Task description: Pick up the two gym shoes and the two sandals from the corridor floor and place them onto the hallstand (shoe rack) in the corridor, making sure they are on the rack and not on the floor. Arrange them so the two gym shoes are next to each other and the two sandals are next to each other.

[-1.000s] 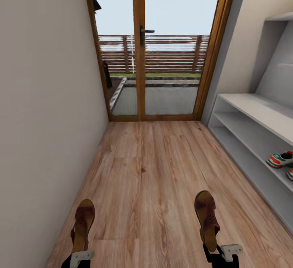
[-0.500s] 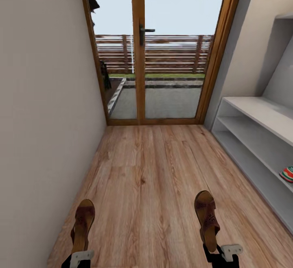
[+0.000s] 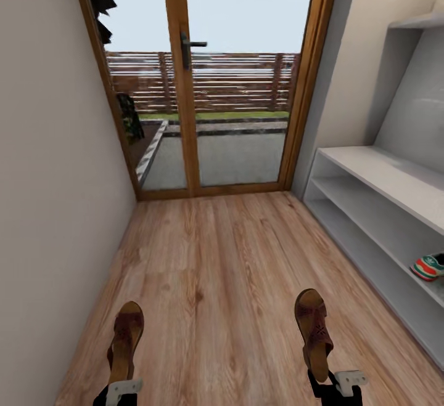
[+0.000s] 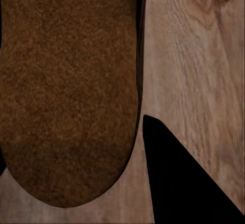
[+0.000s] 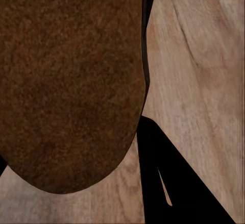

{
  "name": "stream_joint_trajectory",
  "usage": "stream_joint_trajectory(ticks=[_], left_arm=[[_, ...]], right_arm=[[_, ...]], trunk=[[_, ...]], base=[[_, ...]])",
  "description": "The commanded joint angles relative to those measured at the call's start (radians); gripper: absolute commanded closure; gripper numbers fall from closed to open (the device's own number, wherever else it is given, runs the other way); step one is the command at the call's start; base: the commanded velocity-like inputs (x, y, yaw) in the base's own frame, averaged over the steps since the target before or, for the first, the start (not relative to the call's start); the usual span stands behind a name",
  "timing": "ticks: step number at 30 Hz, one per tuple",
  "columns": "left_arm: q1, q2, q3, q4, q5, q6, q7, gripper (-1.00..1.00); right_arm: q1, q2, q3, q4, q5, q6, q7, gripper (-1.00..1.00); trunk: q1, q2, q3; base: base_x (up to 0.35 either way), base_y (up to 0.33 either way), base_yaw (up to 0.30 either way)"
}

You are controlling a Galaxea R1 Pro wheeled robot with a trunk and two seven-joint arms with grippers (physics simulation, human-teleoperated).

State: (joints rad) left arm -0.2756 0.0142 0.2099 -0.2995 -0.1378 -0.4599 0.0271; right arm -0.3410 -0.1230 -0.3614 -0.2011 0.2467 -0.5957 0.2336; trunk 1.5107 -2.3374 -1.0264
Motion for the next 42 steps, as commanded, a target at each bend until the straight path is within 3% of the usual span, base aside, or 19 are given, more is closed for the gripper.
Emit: stream_joint_trajectory(ticks=[1,42], left_arm=[[0.0,0.0,0.005,0.0,-0.014,-0.003,0.005,1.0],[0.0,0.0,0.005,0.0,-0.014,-0.003,0.005,1.0]], right_arm=[[-0.001,0.0,-0.008,0.001,0.005,-0.003,0.006,1.0],[-0.001,0.0,-0.008,0.001,0.005,-0.003,0.006,1.0]], trunk=[[0.0,0.0,-0.001],[0.0,0.0,-0.001]], base=[[0.339,0.0,-0.291],[0.33,0.13,-0.293]])
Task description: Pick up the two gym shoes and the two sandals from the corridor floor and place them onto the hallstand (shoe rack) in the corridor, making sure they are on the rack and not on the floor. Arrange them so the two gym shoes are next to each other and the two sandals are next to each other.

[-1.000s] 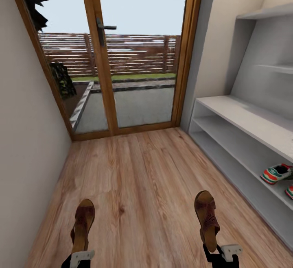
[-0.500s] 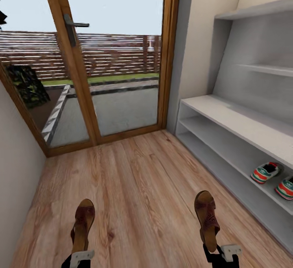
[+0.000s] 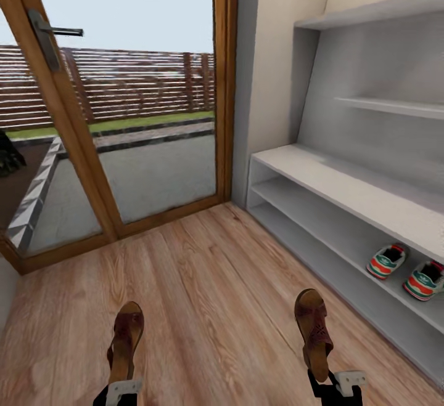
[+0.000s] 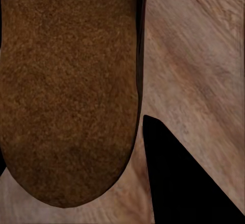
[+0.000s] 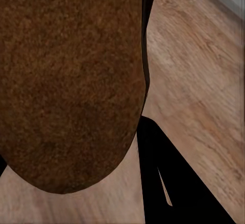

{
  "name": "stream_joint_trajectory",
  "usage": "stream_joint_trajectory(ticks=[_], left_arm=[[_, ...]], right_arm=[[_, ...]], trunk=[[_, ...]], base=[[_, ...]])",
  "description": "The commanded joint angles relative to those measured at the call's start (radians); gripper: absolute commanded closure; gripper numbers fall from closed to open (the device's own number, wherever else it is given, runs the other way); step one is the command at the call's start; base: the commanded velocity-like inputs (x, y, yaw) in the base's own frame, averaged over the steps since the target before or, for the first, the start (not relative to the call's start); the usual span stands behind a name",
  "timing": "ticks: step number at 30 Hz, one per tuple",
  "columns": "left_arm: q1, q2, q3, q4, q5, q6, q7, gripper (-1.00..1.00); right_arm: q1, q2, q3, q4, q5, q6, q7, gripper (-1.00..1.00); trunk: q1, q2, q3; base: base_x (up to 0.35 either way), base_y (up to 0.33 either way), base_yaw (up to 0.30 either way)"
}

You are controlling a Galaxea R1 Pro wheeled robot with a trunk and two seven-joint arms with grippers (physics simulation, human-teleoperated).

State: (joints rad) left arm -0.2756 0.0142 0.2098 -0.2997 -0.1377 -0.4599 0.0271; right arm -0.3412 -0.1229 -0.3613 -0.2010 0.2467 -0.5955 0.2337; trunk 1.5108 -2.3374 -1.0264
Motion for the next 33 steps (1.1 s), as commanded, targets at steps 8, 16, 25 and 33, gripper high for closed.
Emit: stream_joint_trajectory(ticks=[8,16,25,33], left_arm=[[-0.001,0.0,0.005,0.001,-0.014,-0.003,0.005,1.0],[-0.001,0.0,0.006,0.001,-0.014,-0.003,0.005,1.0],[-0.001,0.0,0.005,0.001,-0.014,-0.003,0.005,1.0],[-0.001,0.0,0.005,0.001,-0.014,-0.003,0.005,1.0]], right_arm=[[-0.001,0.0,-0.008,0.001,0.005,-0.003,0.006,1.0],[-0.001,0.0,-0.008,0.0,0.005,-0.003,0.006,1.0],[-0.001,0.0,-0.008,0.001,0.005,-0.003,0.006,1.0],[-0.001,0.0,-0.008,0.001,0.005,-0.003,0.006,1.0]], trunk=[[0.0,0.0,-0.001],[0.0,0.0,-0.001],[0.0,0.0,-0.001],[0.0,0.0,-0.001]], base=[[0.298,0.186,-0.293],[0.243,0.256,-0.293],[0.171,0.298,-0.293],[0.156,0.305,-0.293]])
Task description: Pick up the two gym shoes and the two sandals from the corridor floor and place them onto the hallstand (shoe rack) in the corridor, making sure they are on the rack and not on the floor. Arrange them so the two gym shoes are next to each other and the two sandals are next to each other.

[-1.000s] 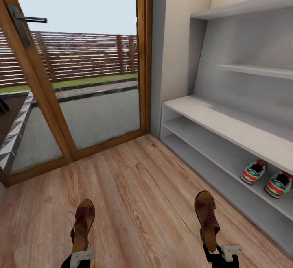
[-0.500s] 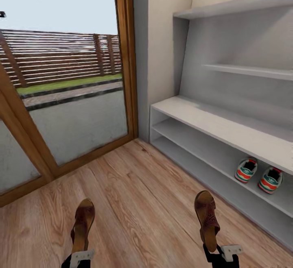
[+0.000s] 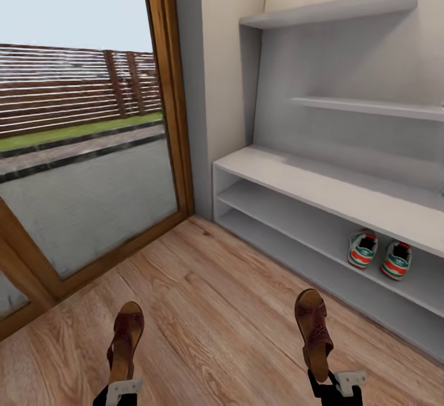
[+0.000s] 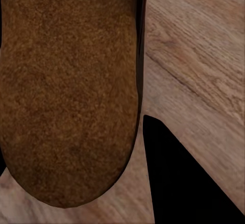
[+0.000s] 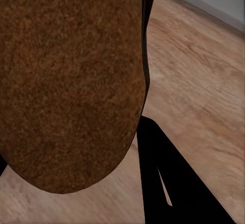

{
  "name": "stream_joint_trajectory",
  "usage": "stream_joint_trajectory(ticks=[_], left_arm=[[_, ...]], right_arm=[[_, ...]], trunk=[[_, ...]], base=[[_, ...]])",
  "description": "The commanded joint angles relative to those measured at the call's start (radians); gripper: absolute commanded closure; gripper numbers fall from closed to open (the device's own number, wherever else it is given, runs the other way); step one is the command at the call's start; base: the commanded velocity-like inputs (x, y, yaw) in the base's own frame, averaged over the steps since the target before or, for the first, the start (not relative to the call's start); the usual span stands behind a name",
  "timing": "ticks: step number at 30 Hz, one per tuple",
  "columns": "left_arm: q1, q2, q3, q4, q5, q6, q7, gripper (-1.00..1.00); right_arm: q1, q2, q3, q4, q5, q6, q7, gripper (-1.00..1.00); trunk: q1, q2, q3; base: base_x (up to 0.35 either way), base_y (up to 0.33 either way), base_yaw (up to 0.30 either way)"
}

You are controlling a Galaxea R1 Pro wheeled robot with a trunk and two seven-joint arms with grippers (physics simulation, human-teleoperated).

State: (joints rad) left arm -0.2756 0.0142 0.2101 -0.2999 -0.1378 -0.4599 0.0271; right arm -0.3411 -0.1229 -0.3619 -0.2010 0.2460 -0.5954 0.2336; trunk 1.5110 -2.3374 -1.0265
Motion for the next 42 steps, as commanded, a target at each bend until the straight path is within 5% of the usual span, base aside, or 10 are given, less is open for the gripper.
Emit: stream_joint_trajectory(ticks=[1,42], left_arm=[[-0.001,0.0,0.005,0.001,-0.014,-0.003,0.005,1.0],[-0.001,0.0,0.005,0.001,-0.014,-0.004,0.004,1.0]], right_arm=[[-0.001,0.0,-0.008,0.001,0.006,-0.003,0.006,1.0],[-0.001,0.005,-0.008,0.0,0.004,-0.001,0.006,1.0]], trunk=[[0.0,0.0,-0.001],[0.0,0.0,-0.008]], base=[[0.159,0.306,-0.293],[0.186,0.291,-0.293]])
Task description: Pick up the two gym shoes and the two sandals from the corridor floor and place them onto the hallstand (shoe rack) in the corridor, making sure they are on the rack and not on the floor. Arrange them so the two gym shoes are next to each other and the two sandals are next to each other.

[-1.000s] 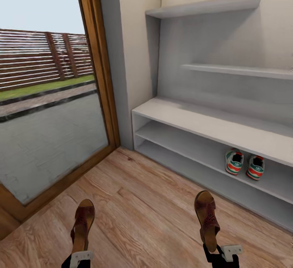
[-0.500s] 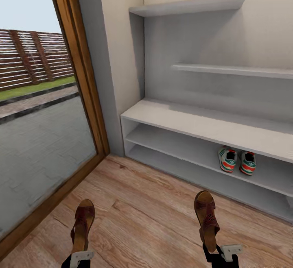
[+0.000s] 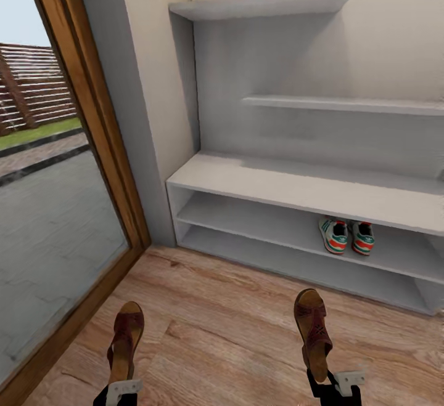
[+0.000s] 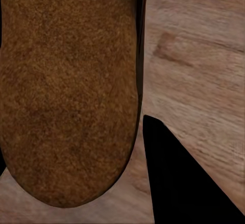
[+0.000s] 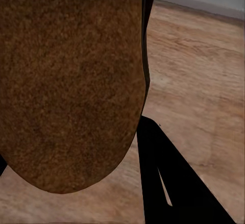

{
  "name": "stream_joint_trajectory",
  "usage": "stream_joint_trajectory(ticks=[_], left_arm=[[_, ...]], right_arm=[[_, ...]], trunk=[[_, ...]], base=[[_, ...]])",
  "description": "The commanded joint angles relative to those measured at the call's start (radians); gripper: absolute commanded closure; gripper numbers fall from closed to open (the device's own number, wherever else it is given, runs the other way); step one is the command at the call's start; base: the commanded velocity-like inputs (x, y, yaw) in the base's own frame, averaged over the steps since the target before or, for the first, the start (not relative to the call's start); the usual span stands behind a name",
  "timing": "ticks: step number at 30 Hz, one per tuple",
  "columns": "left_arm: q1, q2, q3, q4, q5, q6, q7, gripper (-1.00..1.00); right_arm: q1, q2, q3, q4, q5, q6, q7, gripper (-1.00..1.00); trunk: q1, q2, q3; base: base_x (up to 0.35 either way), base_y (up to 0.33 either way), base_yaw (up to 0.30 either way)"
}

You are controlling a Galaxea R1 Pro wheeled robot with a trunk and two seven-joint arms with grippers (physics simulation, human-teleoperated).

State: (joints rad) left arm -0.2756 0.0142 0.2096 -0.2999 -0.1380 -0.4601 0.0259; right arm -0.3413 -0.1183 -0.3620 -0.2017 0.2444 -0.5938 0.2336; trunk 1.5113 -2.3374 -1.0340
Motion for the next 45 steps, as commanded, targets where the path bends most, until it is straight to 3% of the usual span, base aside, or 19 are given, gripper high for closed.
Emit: stream_joint_trajectory(ticks=[1,29,45], left_arm=[[-0.001,0.0,0.006,0.001,-0.014,-0.003,0.005,1.0],[-0.001,-0.001,0.007,0.002,-0.014,-0.003,0.005,1.0],[-0.001,-0.002,0.006,0.003,-0.014,-0.003,0.005,1.0]], right_arm=[[-0.001,0.0,-0.008,0.001,0.006,-0.003,0.006,1.0],[-0.001,0.0,-0.008,0.001,0.006,-0.003,0.006,1.0],[-0.001,-0.003,-0.008,0.0,0.006,-0.004,0.006,1.0]], trunk=[[0.0,0.0,-0.001],[0.0,0.0,-0.001],[0.0,0.0,-0.001]], base=[[-0.004,0.292,-0.299],[-0.014,0.047,-0.3],[0.0,0.138,-0.032]])
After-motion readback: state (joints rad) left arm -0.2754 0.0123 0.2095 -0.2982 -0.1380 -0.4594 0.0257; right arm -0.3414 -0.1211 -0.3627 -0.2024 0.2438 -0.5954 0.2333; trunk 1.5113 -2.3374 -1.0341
